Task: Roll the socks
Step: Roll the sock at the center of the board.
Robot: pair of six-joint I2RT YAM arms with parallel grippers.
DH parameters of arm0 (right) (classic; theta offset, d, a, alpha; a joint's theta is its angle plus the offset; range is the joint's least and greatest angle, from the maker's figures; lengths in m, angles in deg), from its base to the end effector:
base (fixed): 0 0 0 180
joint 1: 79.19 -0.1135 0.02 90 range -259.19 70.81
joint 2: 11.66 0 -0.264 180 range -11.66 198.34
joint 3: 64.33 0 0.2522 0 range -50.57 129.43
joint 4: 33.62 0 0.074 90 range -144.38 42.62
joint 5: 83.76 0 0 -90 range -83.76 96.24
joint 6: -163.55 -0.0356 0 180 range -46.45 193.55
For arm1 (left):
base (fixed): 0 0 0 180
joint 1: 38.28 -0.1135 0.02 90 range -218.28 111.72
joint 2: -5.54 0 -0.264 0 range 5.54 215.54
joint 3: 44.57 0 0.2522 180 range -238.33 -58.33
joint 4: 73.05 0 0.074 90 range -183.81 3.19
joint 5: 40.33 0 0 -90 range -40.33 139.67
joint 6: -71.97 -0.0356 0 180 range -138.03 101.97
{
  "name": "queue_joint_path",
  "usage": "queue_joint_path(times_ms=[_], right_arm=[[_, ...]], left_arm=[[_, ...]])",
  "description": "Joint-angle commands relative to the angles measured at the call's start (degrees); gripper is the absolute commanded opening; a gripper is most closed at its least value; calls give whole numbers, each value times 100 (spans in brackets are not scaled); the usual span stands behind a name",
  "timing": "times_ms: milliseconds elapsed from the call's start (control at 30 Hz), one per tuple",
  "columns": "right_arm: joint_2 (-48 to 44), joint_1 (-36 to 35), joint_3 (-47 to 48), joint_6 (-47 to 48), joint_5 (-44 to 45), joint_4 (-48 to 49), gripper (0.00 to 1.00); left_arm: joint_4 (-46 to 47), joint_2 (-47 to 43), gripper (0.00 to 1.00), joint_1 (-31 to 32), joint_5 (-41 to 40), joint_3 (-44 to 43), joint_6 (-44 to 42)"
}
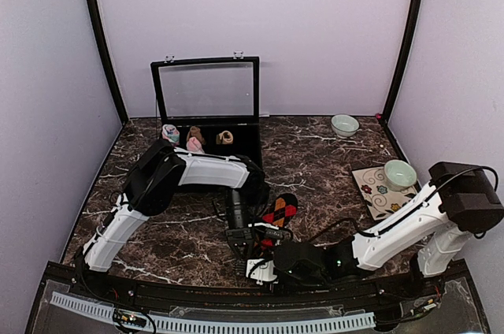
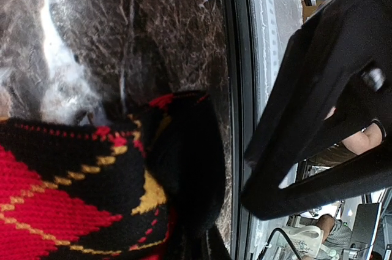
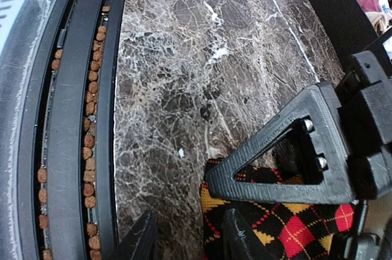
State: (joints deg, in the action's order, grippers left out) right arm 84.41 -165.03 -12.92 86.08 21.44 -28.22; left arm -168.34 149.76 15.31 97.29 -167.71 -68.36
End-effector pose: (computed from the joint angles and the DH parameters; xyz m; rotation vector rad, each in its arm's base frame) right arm 0.0319 0.3097 0.1302 -1.6120 1.5806 0.3967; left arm 0.2317 -0.3584 0.0893 -1.7836 -1.7189 1.0704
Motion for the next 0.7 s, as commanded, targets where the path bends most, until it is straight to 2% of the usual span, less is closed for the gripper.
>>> queue_joint_path(times_ms=[0, 233, 367, 467, 667], right_arm=[[197, 175, 89, 214, -167, 366, 35], [243, 313, -325, -140, -236, 613, 33], [436, 313, -324, -309, -364, 547, 21], [605, 314, -350, -536, -521, 582, 15], [763, 309, -612, -996, -492, 841, 13]], left_arm=[[904, 425, 0, 12, -1185, 118, 44], [924, 351, 5, 3, -1154, 162, 22], [971, 262, 6, -5, -1130, 165, 30], [1002, 240, 7, -12, -1149, 160, 69], [1315, -186, 19, -30, -1231, 387, 305]])
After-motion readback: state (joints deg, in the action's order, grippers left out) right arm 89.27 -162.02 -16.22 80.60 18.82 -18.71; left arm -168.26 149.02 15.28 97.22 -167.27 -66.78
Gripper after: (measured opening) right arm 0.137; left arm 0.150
